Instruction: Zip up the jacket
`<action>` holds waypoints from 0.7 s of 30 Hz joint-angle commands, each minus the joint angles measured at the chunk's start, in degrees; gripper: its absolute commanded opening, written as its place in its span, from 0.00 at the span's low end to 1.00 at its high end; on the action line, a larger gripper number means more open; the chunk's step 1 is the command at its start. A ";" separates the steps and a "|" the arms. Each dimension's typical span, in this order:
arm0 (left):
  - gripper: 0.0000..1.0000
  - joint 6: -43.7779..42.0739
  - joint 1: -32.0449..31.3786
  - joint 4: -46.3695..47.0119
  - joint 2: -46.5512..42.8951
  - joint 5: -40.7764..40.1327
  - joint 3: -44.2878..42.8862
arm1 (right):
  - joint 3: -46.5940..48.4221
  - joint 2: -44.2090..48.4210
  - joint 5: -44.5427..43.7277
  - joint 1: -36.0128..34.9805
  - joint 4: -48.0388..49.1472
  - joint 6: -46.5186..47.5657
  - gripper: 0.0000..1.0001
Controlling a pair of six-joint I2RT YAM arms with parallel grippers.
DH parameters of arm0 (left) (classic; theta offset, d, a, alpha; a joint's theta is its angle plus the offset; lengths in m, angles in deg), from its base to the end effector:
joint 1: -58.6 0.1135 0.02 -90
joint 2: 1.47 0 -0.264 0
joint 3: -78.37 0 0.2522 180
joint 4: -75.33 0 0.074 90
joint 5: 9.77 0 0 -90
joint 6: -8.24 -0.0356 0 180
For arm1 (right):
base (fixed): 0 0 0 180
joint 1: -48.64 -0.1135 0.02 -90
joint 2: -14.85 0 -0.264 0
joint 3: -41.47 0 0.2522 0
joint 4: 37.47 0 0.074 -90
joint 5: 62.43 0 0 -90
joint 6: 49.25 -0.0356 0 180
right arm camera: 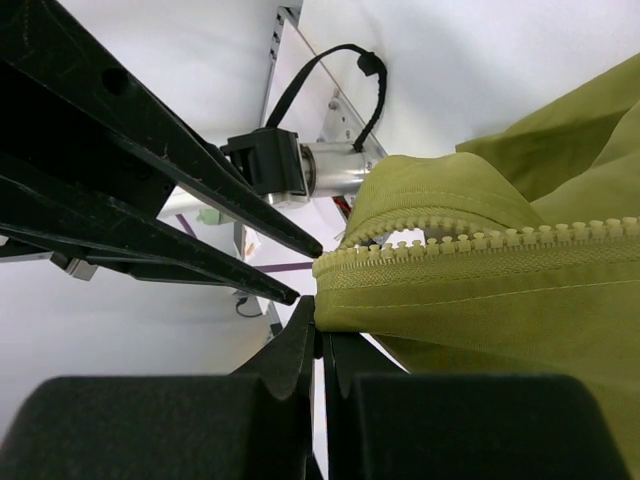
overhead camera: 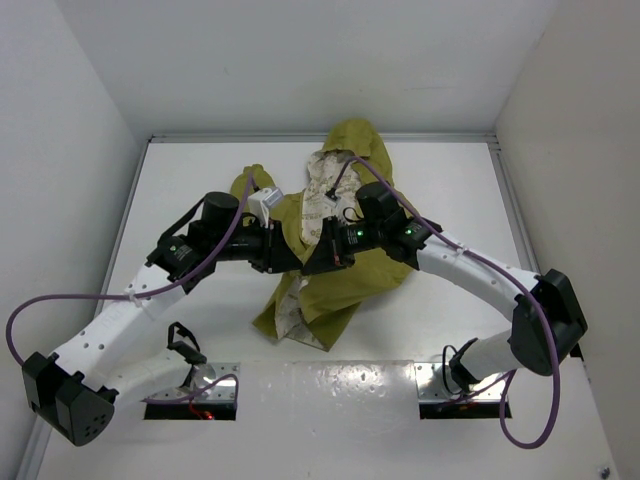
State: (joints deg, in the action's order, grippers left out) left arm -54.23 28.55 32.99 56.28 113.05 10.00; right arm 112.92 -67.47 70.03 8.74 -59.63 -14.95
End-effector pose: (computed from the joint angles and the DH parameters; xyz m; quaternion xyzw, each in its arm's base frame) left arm 0.1768 -0.1246 0.3286 0.1560 0.8346 -0.4412 0.2905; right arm 0.2274 0.2214 0.2729 -0.0585 0.8353 0.5431 0.0628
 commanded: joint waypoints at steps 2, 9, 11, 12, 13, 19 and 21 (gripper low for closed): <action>0.25 0.86 -1.07 1.60 -0.10 -0.30 -1.99 | 1.55 0.50 1.40 -0.27 4.71 -1.51 0.00; 0.25 0.86 -1.07 1.60 -0.10 -1.00 -1.46 | 0.49 1.20 1.75 -0.27 5.50 -2.04 0.00; 0.25 0.86 -1.07 1.60 -0.10 -1.52 -1.46 | 0.23 1.38 1.66 -0.09 5.59 -1.87 0.00; 0.25 0.86 -1.07 1.60 -0.10 -1.53 -1.46 | 0.23 1.64 1.75 -0.44 5.59 -1.78 0.00; 0.25 0.86 -1.07 1.60 -0.10 -1.53 -1.46 | 0.23 1.64 1.66 -0.35 5.42 -1.87 0.00; 0.24 0.86 -1.07 1.60 -0.10 -1.53 -0.94 | -0.21 2.17 1.66 -0.18 5.24 -1.43 0.00; 0.24 0.86 -1.07 1.60 -0.10 -2.06 -0.94 | -0.21 2.25 1.75 -0.27 5.24 -1.43 0.00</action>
State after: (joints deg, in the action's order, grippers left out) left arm -54.08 28.51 33.52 56.28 111.76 10.00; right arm 112.44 -67.36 70.21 8.74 -57.75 -15.49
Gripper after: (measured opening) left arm 0.240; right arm 0.009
